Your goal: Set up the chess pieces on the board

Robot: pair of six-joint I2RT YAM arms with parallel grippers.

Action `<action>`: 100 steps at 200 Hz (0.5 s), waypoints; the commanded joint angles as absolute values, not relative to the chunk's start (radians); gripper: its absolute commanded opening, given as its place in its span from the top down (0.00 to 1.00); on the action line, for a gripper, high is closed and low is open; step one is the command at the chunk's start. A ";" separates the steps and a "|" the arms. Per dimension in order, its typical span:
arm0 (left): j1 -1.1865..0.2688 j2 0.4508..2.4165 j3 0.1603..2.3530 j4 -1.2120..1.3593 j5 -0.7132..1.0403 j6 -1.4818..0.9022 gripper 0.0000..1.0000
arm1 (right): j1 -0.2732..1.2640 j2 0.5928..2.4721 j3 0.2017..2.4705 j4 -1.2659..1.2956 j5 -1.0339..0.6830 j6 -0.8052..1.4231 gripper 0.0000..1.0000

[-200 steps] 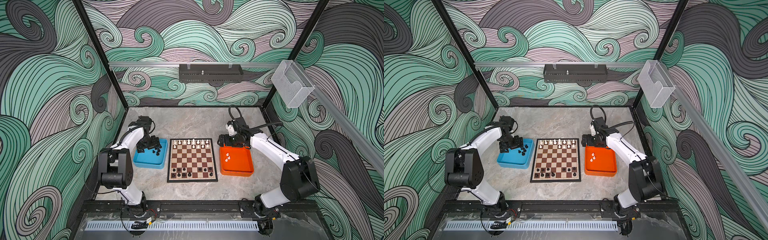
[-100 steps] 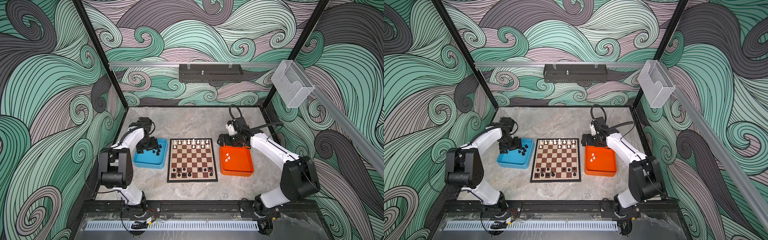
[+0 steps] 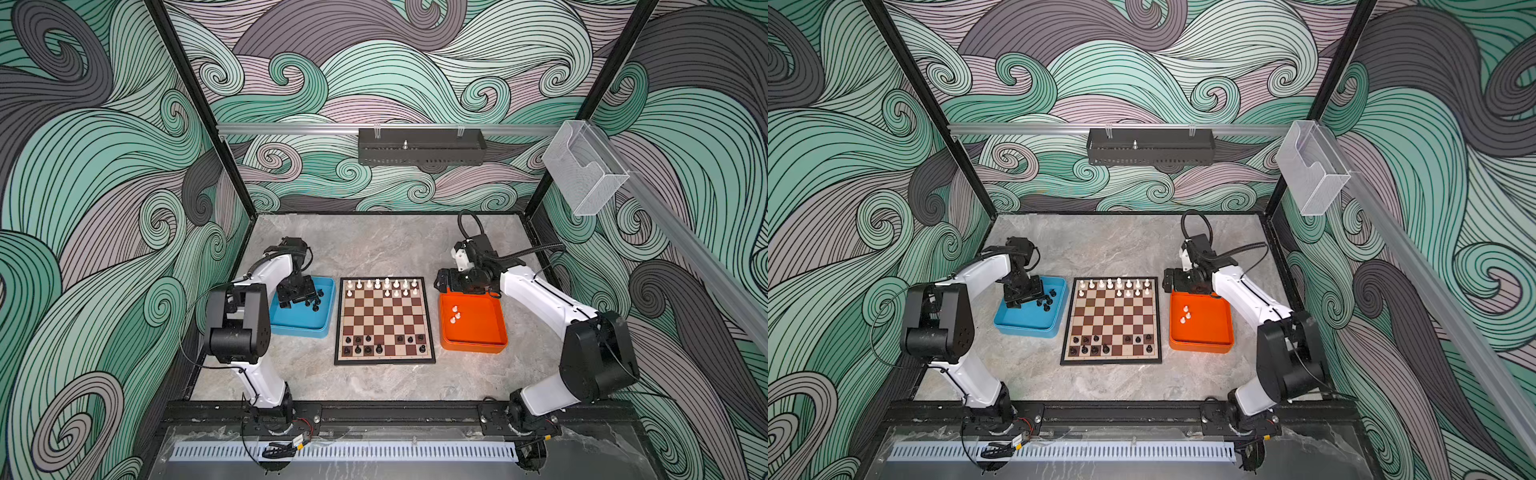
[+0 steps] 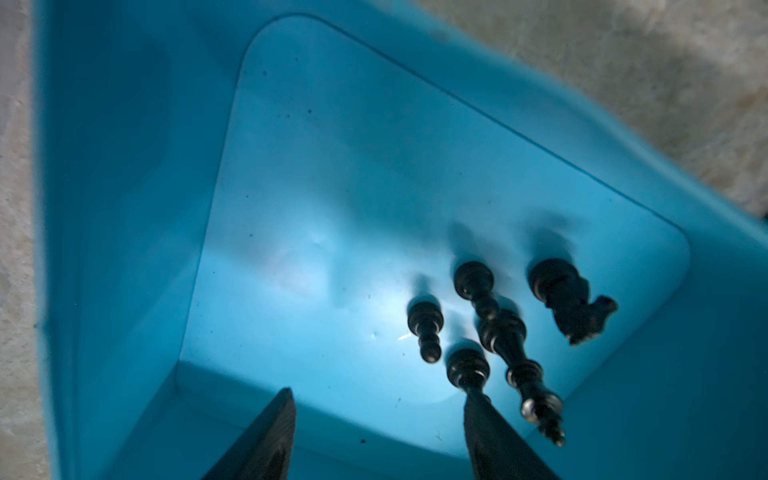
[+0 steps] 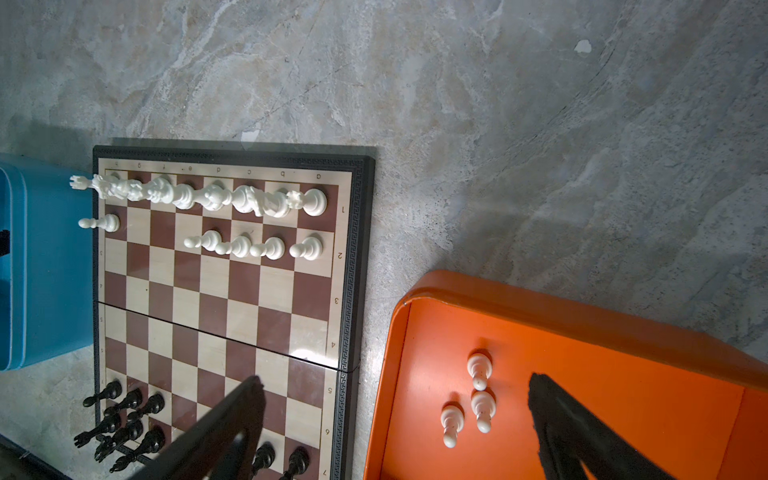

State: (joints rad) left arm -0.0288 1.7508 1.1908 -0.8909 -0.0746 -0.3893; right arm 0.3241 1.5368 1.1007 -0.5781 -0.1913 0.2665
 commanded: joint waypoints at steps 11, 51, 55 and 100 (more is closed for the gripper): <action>-0.028 1.775 1.220 -0.882 -0.081 -0.407 0.35 | 0.316 1.546 1.092 -0.574 -0.195 0.268 0.01; -0.028 1.793 1.225 -0.871 -0.074 -0.409 0.40 | 0.316 1.545 1.091 -0.574 -0.197 0.270 0.01; -0.028 1.795 1.226 -0.870 -0.074 -0.410 0.41 | 0.316 1.545 1.091 -0.573 -0.197 0.270 0.01; -0.028 1.820 1.242 -0.859 -0.072 -0.408 0.49 | 0.316 1.550 1.095 -0.573 -0.199 0.271 0.01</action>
State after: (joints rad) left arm -0.0288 1.7988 1.1969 -0.8642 -0.0738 -0.3969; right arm 0.3202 1.5383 1.1007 -0.5781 -0.1917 0.2665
